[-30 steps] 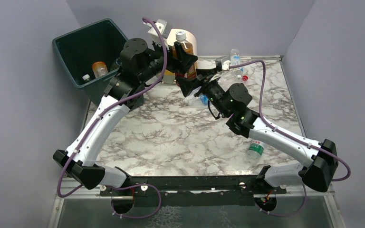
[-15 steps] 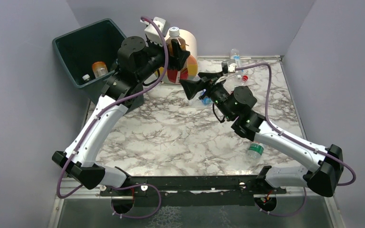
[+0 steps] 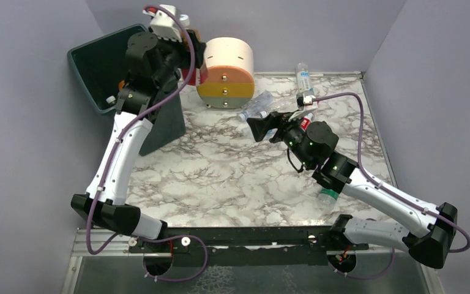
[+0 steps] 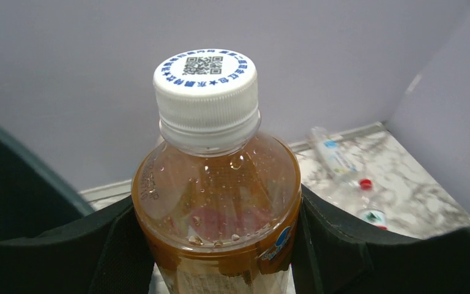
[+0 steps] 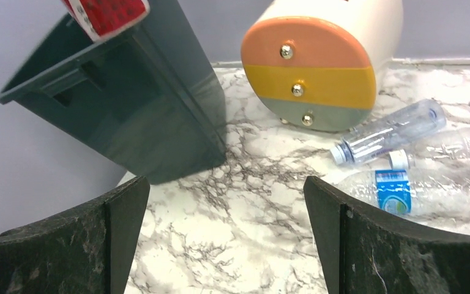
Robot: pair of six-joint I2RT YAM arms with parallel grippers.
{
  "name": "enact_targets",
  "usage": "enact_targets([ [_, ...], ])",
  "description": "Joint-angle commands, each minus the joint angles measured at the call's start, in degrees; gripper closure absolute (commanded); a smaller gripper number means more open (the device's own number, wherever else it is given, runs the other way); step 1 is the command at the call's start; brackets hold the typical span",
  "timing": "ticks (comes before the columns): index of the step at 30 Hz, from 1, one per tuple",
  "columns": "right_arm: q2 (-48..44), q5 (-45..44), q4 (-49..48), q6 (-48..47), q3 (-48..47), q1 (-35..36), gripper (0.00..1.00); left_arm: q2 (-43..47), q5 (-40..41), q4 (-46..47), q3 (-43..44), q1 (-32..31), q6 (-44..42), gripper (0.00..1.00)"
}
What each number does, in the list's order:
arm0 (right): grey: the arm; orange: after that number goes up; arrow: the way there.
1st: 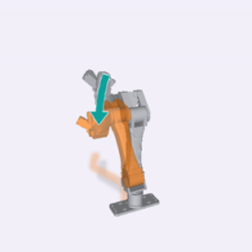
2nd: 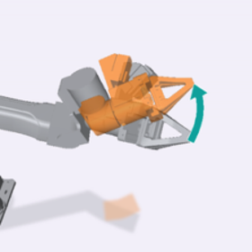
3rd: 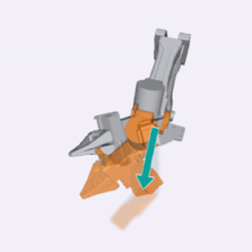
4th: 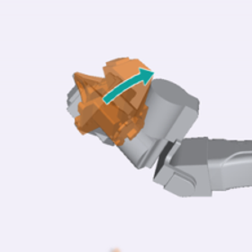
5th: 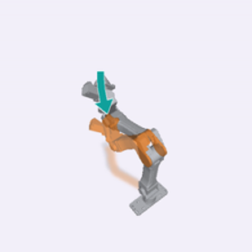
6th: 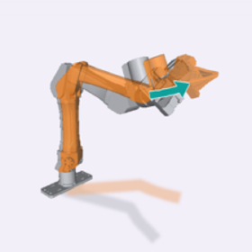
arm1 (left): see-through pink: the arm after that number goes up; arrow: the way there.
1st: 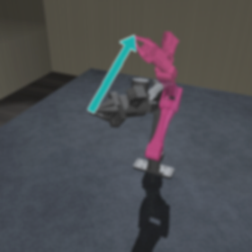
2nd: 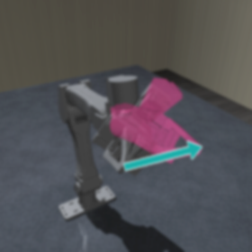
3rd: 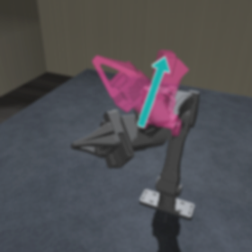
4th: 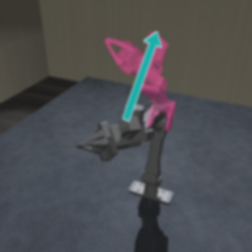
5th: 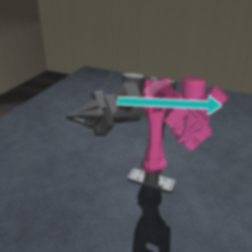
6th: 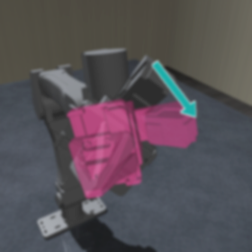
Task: Put the plastic bottles in the bin
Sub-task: Pick up the plastic bottle at the center of the board, then place the plastic bottle in the trash bin.
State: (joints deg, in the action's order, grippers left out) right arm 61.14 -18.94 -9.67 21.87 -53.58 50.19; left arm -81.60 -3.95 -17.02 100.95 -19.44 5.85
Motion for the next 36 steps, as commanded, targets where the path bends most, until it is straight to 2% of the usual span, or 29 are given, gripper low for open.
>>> enact_targets([
  [1,-2.55,-2.85,4.86,1.48,1.41,0.17,0.0,-1.37,-1.77,5.27,4.17,7.85,3.32,0.47],
  [8,-4.55,-3.05,5.76,1.47,2.97,0.17,0.0,-4.11,-0.57,7.4,6.08,16.65,3.06,0.47],
  [11,-4.55,-2.95,6.15,1.47,3.35,0.15,0.0,-5.31,-0.22,11.02,4.36,20.84,5.53,0.47],
  [16,-5.19,-3.52,7.52,1.51,3.66,0.12,0.01,-10.31,-0.09,11.86,6.68,27.04,9.5,0.47],
  [23,-4.79,-7.69,13.5,1.42,1.02,0.08,0.0,-15.01,-0.74,12.09,6.31,29.34,13.01,0.43],
  [26,-2.77,-12.52,19.33,2.28,-1.52,0.08,0.0,-15.5,-0.05,11.67,5.45,29.99,14.77,0.36],
  [29,0.38,-17.88,26.25,4.37,-4.41,-0.22,0.0,-15.52,0.41,10.53,5.54,30.66,16.03,0.22],
  [32,4.15,-18.48,32.81,7.05,-6.98,-2.86,0.0,-15.51,1.0,8.47,6.15,30.92,16.46,0.14],
  [36,8.33,-15.17,41.17,10.68,-10.07,-10.12,0.0,-15.02,1.61,4.04,8.1,30.96,16.52,0.06],
])
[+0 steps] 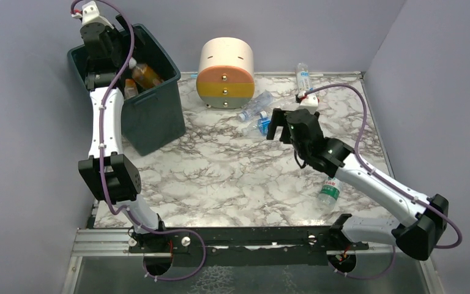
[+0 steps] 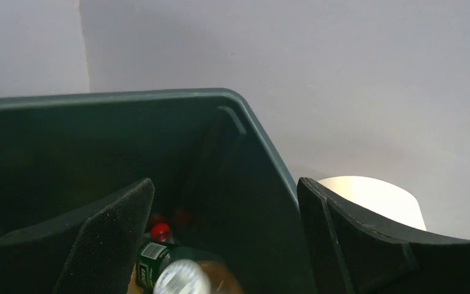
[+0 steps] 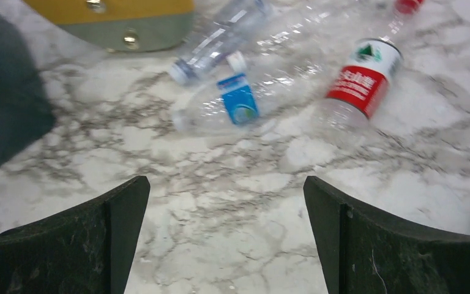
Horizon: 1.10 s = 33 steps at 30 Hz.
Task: Put the plastic bottles in the bin
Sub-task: Place the plastic bottle in the trash bin, then pick up the plastic bottle at the center of the board.
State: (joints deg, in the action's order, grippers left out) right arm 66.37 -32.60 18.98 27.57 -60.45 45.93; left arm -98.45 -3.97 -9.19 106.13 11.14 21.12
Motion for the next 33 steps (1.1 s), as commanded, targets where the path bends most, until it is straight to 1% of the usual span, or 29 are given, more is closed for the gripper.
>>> enact_targets([
  [1,3.71,-0.52,14.0,5.37,-3.46,-7.78,0.01,2.3,1.58,-4.65,3.19,0.38,1.08,0.02],
  [4,3.74,0.84,17.63,6.23,-3.42,-13.76,0.0,3.62,0.99,-8.5,5.09,0.38,0.81,0.01],
  [7,3.56,1.61,21.16,7.19,-3.6,-19.45,0.0,6.12,-2.48,-10.01,4.58,0.38,1.78,0.01],
  [10,4.7,1.11,26.5,9.75,-4.23,-24.34,0.0,7.63,-8.96,-11.82,4.54,0.31,3.78,0.01],
  [12,5.87,-0.22,31.29,12.5,-4.24,-26.36,0.01,8.03,-15.93,-13.04,4.15,0.1,4.97,0.01],
  [15,7.41,-0.18,37.28,16.08,-3.36,-28.69,0.01,9.95,-20.95,-13.83,0.91,-1.58,5.38,0.01],
  [20,7.16,3.8,39.48,18.97,0.12,-30.65,0.0,14.81,-23.63,-12.69,-8.17,-6.24,4.84,0.01],
  [21,7.42,5.77,39.77,19.63,0.75,-30.98,0.01,15.72,-23.8,-12.09,-10.02,-7.24,4.73,0.01],
  [25,9.59,8.23,41.36,22.07,2.72,-31.34,0.0,17.78,-24.14,-10.64,-15.41,-11.05,4.23,0.01],
  [30,13.81,11.91,41.96,24.53,5.78,-31.5,0.01,19.66,-24.92,-6.98,-21.28,-12.17,5.89,0.01],
  [33,15.03,14.12,40.9,25.65,8.68,-31.67,0.0,19.76,-25.95,-5.52,-22.82,-12.32,6.41,0.01],
])
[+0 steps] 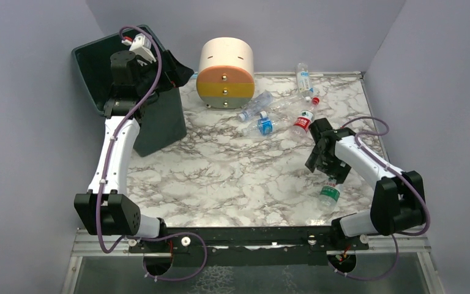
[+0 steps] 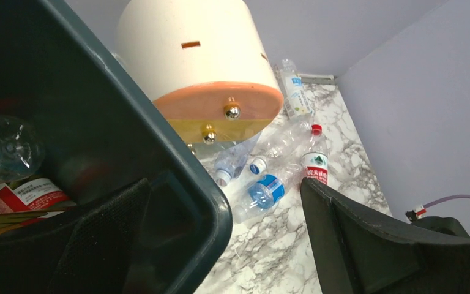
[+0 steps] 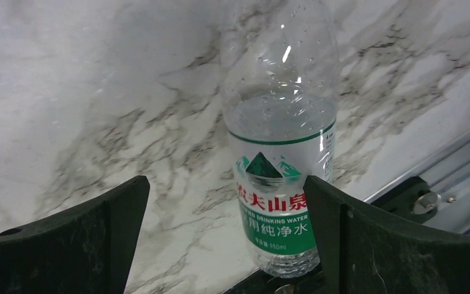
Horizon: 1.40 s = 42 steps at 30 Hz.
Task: Put the plastic bottles in the bin
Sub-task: Pick up the plastic bottle at the center of the board.
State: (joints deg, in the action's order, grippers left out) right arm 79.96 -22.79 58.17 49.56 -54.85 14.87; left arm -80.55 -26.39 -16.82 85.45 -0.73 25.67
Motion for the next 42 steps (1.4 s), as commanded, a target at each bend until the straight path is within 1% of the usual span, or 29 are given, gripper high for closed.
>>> enact_targets([
  [1,1.58,4.65,1.48,4.08,4.02,-0.75,0.01,1.81,-3.79,2.17,-2.25,-0.49,1.75,0.01],
  [11,-1.23,6.03,-0.31,3.15,9.34,-2.52,0.0,2.29,-4.37,2.81,-3.17,-0.57,1.12,0.01],
  [18,-2.44,13.33,-5.65,3.37,13.09,-2.48,0.0,2.44,-4.6,2.97,-3.53,-0.54,1.26,0.01],
  [22,-3.25,15.55,-8.8,3.19,15.54,-2.48,0.09,2.72,-4.34,2.32,-3.45,-0.5,0.66,0.01],
  [25,-5.01,18.5,-11.44,2.44,17.08,-2.34,0.11,2.85,-4.18,1.73,-3.45,-0.56,0.49,0.01],
  [29,-6.72,19.85,-12.91,2.39,18.85,-1.16,0.07,3.08,-3.59,1.27,-3.49,-0.56,0.31,0.01],
  [33,-6.5,20.86,-14.93,2.76,20.72,0.07,0.06,3.19,-2.85,0.67,-3.34,-1.08,0.34,0.01],
  [38,-6.31,21.04,-16.98,4.36,21.77,2.87,0.14,3.38,-0.85,-0.42,-3.18,-2.81,-0.16,0.01],
  [42,-6.5,20.73,-16.91,6.82,21.37,6.68,0.14,3.32,1.13,-1.17,-3.18,-4.51,-0.54,0.01],
])
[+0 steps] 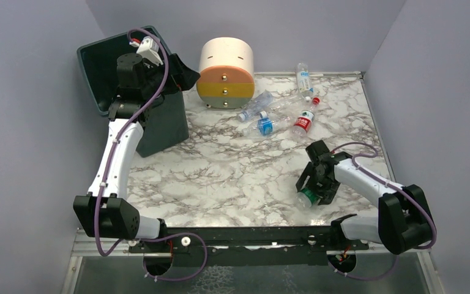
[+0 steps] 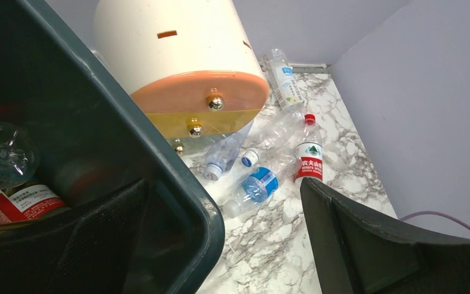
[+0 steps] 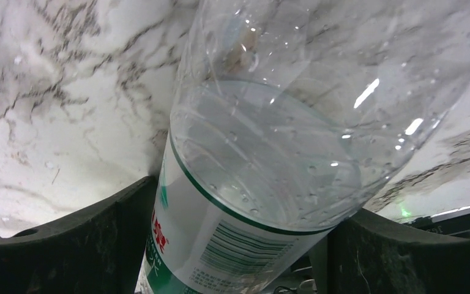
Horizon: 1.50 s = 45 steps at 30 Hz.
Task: Put the plastic bottles in the bin
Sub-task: Pick up the plastic bottle at the center of the board.
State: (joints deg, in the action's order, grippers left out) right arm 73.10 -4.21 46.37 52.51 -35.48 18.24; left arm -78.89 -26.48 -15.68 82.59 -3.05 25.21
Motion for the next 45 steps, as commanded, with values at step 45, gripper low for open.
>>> enact_targets([
  [45,-7.49,0.8,-16.51,-21.85,-22.81,14.19,0.46,-3.93,8.81,-14.39,21.85,-2.66,-12.07,0.01],
])
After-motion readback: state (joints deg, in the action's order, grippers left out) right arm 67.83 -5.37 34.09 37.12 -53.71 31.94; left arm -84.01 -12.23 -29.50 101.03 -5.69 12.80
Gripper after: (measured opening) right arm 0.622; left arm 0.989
